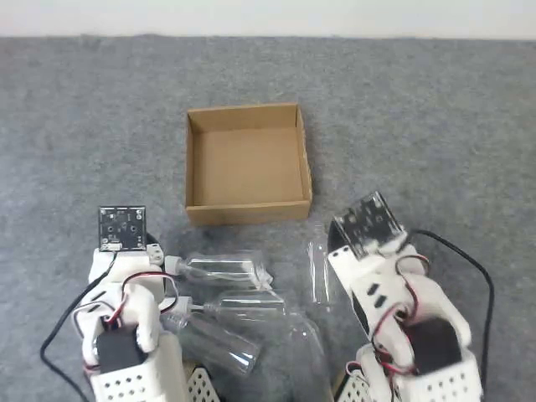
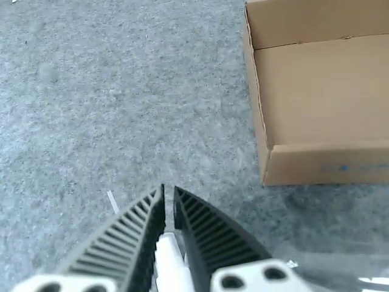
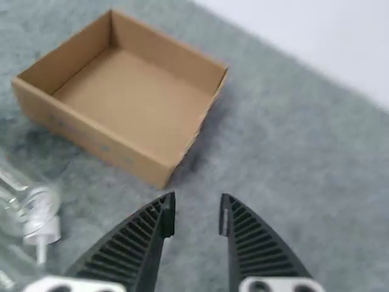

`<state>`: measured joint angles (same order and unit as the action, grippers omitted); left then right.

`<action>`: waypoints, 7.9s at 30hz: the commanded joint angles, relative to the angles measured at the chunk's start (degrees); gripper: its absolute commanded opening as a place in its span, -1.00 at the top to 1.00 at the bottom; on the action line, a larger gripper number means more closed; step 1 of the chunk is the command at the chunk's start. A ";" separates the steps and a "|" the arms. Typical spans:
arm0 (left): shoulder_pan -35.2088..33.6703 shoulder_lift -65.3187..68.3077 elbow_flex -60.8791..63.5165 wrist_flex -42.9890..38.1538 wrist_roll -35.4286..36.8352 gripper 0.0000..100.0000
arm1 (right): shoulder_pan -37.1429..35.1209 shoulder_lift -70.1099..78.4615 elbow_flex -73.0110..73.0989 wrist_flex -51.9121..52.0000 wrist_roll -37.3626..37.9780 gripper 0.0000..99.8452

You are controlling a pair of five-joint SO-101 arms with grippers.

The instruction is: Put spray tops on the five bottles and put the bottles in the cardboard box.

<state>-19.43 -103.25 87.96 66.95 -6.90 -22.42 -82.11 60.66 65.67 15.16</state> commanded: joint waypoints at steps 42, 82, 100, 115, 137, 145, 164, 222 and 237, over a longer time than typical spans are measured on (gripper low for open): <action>0.09 -1.49 -0.40 -4.31 -0.53 0.95 | -8.04 34.68 -11.69 1.54 -15.65 0.55; 0.00 -1.49 -0.31 -4.04 -0.62 0.95 | -9.45 49.71 -11.34 -6.29 -21.45 0.55; 0.09 -1.49 0.40 -4.31 -0.62 0.95 | -6.11 65.19 -17.49 -7.08 -21.45 0.56; 0.09 -1.49 0.48 -4.31 -0.62 0.95 | 1.54 66.77 -18.46 -6.11 -15.65 0.55; 0.09 -1.49 0.57 -4.31 -0.62 0.95 | 4.00 78.64 -27.60 -5.93 -16.26 0.55; 0.09 -1.49 0.57 -4.31 -0.62 0.95 | 5.32 78.90 -28.48 -5.85 -15.65 0.47; 0.09 -1.49 1.10 -4.31 -0.62 0.95 | 5.41 79.43 -28.13 -5.41 -14.68 0.71; 0.00 -1.49 1.10 -4.22 -0.62 0.95 | 1.63 50.51 -25.14 1.89 -12.48 0.83; 0.00 -1.49 1.10 -4.04 -0.62 0.95 | -1.54 43.74 -25.14 -4.00 -6.24 0.83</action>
<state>-19.43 -103.25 89.80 64.48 -6.90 -23.12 -35.25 38.15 63.56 8.40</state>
